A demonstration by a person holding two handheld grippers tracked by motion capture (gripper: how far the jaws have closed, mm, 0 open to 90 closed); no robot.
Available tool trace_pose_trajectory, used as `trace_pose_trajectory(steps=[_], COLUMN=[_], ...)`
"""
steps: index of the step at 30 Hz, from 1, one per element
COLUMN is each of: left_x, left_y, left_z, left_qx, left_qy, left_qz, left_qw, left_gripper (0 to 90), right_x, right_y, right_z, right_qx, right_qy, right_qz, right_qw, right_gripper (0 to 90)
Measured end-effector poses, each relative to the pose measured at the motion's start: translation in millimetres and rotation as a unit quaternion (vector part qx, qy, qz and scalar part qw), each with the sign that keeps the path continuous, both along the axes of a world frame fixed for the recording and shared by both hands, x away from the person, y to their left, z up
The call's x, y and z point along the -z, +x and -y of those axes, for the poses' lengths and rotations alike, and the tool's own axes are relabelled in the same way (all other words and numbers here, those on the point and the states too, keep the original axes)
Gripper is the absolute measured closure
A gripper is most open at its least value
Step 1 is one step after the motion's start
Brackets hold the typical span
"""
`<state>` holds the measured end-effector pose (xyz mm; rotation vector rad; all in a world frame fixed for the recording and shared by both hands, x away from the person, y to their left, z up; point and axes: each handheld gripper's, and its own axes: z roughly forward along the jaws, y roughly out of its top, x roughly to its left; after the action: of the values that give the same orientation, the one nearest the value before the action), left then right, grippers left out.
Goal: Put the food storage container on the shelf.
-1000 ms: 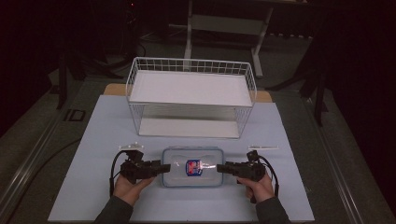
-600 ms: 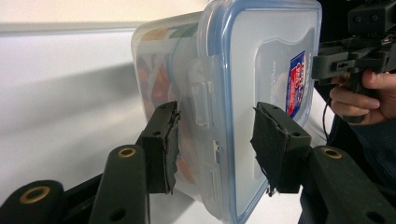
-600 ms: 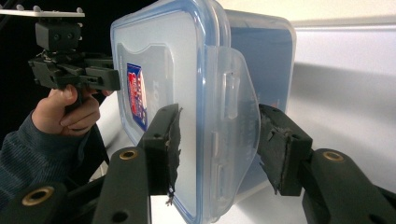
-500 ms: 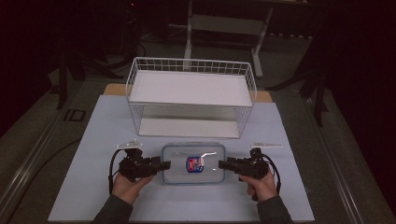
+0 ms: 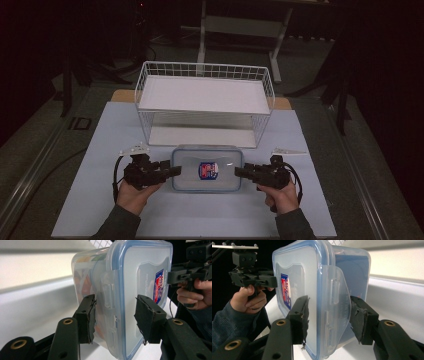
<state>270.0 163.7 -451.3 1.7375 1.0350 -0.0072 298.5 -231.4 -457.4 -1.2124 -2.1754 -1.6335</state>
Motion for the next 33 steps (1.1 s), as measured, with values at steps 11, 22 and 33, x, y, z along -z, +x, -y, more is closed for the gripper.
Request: trace_pose_trajectory(steps=[11,22,33], left_x=[-26.2,-55.5,-77.5], left_y=[3.5,9.3,13.7], left_z=[0.9,-1.9,-5.1], left_qx=[0.001,0.002,0.001], left_qy=[-0.002,0.000,0.000], left_qz=[0.028,0.061,0.090], left_qw=[0.9996,0.9981,0.9959], left_gripper=[51.5,51.5,51.4], right_x=[-26.3,-56.5,-78.8], right_y=[0.0,5.0,9.8], right_z=[1.4,-0.8,-4.4], right_qx=[0.004,0.005,0.004], right_qy=[0.004,0.003,0.005], right_qz=[0.033,0.065,0.091], right_qw=[0.9994,0.9979,0.9958], right_gripper=[51.8,51.8,51.8])
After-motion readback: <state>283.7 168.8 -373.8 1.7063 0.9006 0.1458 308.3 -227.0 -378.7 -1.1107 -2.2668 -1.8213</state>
